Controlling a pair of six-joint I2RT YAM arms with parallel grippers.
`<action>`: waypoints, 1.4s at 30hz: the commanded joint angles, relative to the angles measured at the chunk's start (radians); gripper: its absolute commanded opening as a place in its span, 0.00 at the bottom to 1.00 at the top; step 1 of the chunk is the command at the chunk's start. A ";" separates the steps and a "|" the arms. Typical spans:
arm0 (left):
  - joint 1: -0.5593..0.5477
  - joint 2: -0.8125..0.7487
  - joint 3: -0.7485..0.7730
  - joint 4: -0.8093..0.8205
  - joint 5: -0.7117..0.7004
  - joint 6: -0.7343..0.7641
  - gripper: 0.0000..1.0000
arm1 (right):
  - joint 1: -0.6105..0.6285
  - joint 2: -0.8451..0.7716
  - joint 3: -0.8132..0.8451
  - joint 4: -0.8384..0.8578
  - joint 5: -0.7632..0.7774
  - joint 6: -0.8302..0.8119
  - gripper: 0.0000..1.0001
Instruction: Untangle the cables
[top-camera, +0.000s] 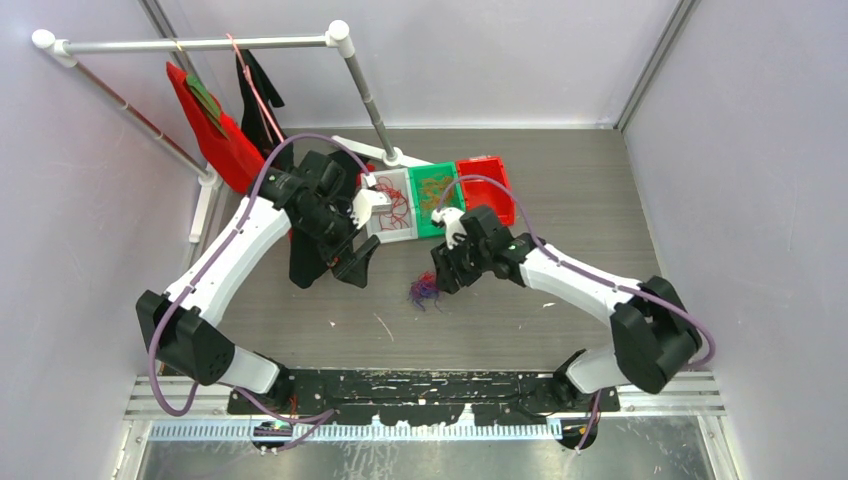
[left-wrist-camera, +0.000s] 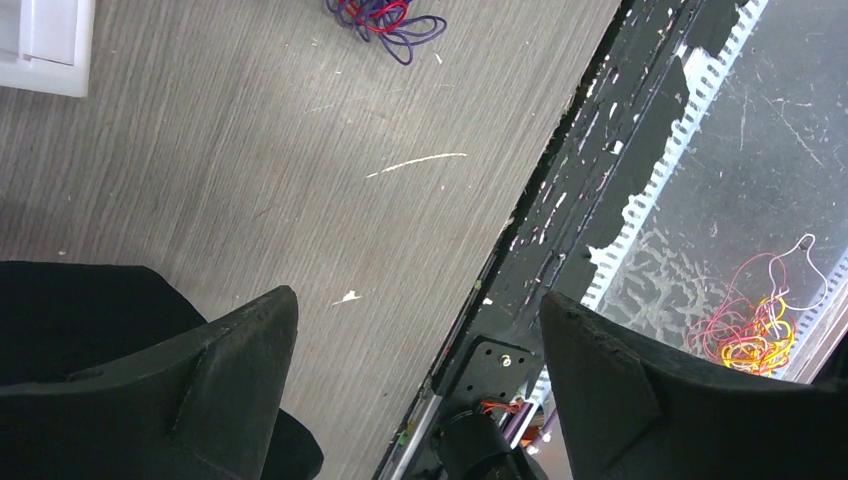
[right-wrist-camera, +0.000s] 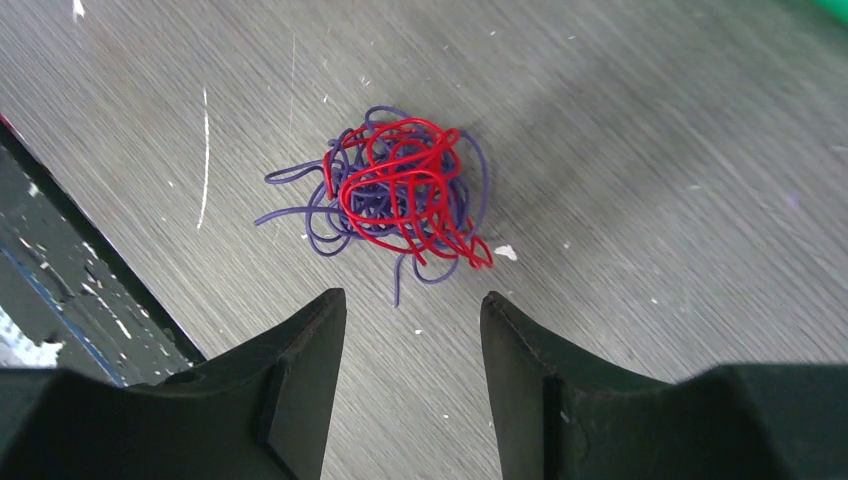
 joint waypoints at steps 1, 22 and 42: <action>-0.003 -0.022 0.055 -0.037 0.011 0.027 0.89 | 0.020 0.074 0.056 0.032 -0.015 -0.062 0.57; -0.004 -0.069 0.016 0.027 0.043 0.041 0.72 | 0.023 0.047 0.168 0.065 -0.136 -0.034 0.01; -0.003 -0.050 -0.033 0.336 0.196 -0.213 0.64 | 0.024 -0.008 0.110 0.532 -0.434 0.429 0.01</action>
